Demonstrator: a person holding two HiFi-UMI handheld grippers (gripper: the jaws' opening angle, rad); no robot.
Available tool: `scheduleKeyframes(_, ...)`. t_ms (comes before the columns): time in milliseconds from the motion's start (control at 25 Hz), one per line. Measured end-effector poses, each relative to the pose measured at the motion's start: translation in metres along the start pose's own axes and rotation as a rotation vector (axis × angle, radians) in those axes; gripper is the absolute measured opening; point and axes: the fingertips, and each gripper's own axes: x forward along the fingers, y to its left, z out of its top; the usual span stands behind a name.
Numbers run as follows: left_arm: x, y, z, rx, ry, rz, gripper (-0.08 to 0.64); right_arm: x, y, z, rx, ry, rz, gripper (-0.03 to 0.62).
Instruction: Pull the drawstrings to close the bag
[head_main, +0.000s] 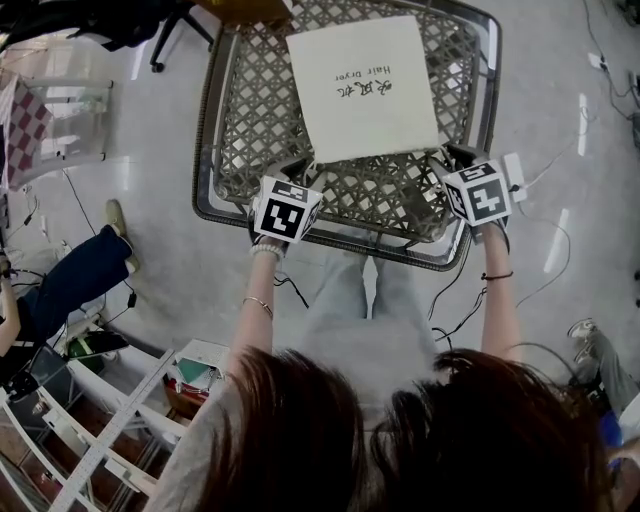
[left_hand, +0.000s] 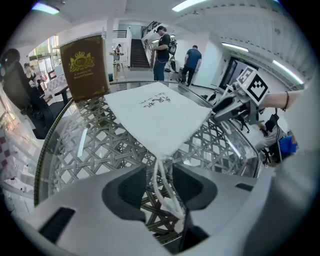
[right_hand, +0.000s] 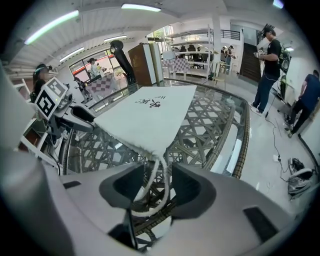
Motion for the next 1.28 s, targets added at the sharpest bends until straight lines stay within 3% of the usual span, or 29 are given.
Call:
scheduleKeyframes(480, 0.0042, -0.0045, -0.0024, 0.013, 0.003, 0.045, 0.115, 0.0002, -0.0027, -0.0021, -0.115, 0.065, -0.038, 0.077)
scheduleKeyframes(720, 0.0010, -0.0020, -0.0037, 0.004, 0.018, 0.060, 0.072, 0.0003, -0.0027, -0.0014, -0.132, 0.082, -0.039, 0.061)
scheduleKeyframes(1280, -0.0004, -0.0034, -0.0031, -0.023, 0.045, 0.034, 0.055, -0.0002, -0.0025, -0.0074, -0.134, 0.135, -0.048, 0.031)
